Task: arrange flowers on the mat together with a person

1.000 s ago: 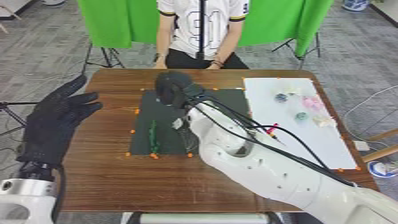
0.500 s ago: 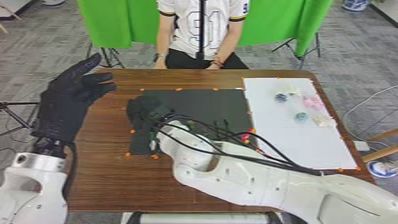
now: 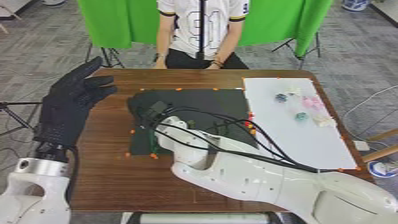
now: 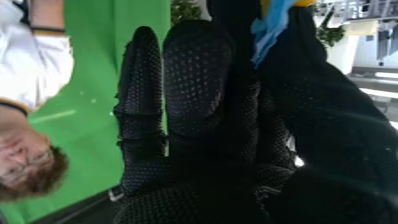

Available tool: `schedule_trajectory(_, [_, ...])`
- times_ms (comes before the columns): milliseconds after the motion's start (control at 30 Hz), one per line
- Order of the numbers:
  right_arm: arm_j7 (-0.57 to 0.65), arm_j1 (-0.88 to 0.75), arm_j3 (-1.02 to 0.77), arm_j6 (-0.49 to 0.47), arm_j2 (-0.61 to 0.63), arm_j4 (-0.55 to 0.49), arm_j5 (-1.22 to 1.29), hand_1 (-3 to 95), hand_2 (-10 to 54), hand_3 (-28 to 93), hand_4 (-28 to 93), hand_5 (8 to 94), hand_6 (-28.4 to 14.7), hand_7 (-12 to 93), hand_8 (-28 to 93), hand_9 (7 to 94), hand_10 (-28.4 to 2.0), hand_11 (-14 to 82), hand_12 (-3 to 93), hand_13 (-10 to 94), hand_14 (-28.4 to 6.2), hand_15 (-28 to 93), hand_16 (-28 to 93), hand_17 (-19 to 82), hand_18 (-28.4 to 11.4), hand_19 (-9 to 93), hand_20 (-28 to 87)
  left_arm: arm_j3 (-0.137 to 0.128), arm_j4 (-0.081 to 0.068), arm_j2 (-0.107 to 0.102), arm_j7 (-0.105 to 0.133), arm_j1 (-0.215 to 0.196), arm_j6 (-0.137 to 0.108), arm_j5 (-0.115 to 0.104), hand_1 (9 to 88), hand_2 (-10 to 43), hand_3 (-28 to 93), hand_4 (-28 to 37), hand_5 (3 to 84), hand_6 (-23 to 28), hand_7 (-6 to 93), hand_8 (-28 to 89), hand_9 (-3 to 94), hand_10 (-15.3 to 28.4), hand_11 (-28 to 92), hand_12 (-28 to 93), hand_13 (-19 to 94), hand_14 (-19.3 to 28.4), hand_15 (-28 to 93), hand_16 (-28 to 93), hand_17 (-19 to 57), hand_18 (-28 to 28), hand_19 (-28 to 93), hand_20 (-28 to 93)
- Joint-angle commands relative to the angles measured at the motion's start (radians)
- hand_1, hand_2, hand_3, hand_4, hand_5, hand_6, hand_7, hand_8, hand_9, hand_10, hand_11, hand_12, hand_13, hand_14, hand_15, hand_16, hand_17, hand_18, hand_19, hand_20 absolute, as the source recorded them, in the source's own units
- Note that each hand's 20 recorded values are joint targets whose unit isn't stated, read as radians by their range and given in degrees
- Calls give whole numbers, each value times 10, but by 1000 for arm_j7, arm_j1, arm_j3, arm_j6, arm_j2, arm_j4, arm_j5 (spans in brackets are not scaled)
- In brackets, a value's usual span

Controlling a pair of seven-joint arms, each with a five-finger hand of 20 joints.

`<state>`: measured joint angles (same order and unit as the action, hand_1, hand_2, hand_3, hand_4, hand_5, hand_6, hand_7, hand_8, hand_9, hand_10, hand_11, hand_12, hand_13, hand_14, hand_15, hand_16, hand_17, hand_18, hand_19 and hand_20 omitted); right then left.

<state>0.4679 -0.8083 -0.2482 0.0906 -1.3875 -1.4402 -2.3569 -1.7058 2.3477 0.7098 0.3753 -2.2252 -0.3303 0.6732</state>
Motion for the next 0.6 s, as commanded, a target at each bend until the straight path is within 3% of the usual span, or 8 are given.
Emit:
schedule_trajectory(33, [-7,-24,-35,-62,-21,18,-39,545,-95,581,-283,701,37,230,-33,840,-50,137,344,779,-33,641,194,349,-153,833,56,-3,-4,26,-25,10,-5,6,208,61,788,-283,345,82,155,-106,335,203,347,103,236,267,626,-123,-74,246,568,152])
schedule_trajectory(67, [-13,-29,-42,-73,-21,18,-38,543,-95,582,-283,701,37,228,-31,836,-53,144,341,778,-35,643,194,348,-153,833,56,-1,-5,23,-21,10,-8,2,208,61,788,-283,345,82,155,-105,334,202,346,103,237,266,626,-123,-74,246,568,152])
schedule_trajectory(167, [-12,-19,-9,-93,-13,6,-38,538,-95,587,-283,699,37,222,-30,826,-56,155,333,772,-38,646,195,346,-154,832,57,-17,5,9,31,-43,-18,-23,209,60,789,-283,346,82,155,-106,334,203,346,103,236,265,627,-123,-74,246,568,152])
schedule_trajectory(267, [-2,-22,0,-97,-14,0,-41,518,-95,602,-283,682,39,211,-37,799,-66,193,299,765,-42,649,192,337,-159,827,61,-23,11,-3,65,-72,-28,-48,209,59,790,-283,346,82,155,-106,335,203,346,103,237,265,627,-123,-74,246,568,152])
schedule_trajectory(467, [15,-21,-3,-111,-15,-9,-38,457,-95,650,-283,658,42,194,-131,752,-95,291,203,746,-54,659,186,324,-172,810,88,-24,11,-1,50,-79,-21,-41,211,60,789,-283,347,83,156,-106,335,202,347,103,237,266,627,-123,-74,246,568,152])
schedule_trajectory(600, [-3,-39,-26,-125,-23,-11,-70,442,-95,656,-283,655,41,193,-136,747,-100,301,185,744,-58,661,183,321,-177,806,98,-38,22,8,44,-105,-31,-37,212,59,791,-283,348,84,155,-106,335,202,348,104,238,266,627,-123,-74,246,568,152])
